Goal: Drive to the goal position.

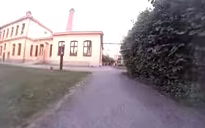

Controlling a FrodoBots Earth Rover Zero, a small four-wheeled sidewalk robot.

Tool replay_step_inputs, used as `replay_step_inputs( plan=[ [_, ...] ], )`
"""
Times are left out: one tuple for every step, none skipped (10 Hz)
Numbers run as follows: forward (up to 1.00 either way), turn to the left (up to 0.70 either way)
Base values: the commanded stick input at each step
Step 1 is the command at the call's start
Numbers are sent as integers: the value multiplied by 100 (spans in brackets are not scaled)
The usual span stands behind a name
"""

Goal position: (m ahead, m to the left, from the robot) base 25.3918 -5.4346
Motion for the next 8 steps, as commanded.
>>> replay_step_inputs(
  plan=[
    [50, -1],
    [50, -1],
    [50, -1],
    [50, -1],
    [50, -1],
    [50, -1],
    [50, -1],
    [50, -1]
  ],
)
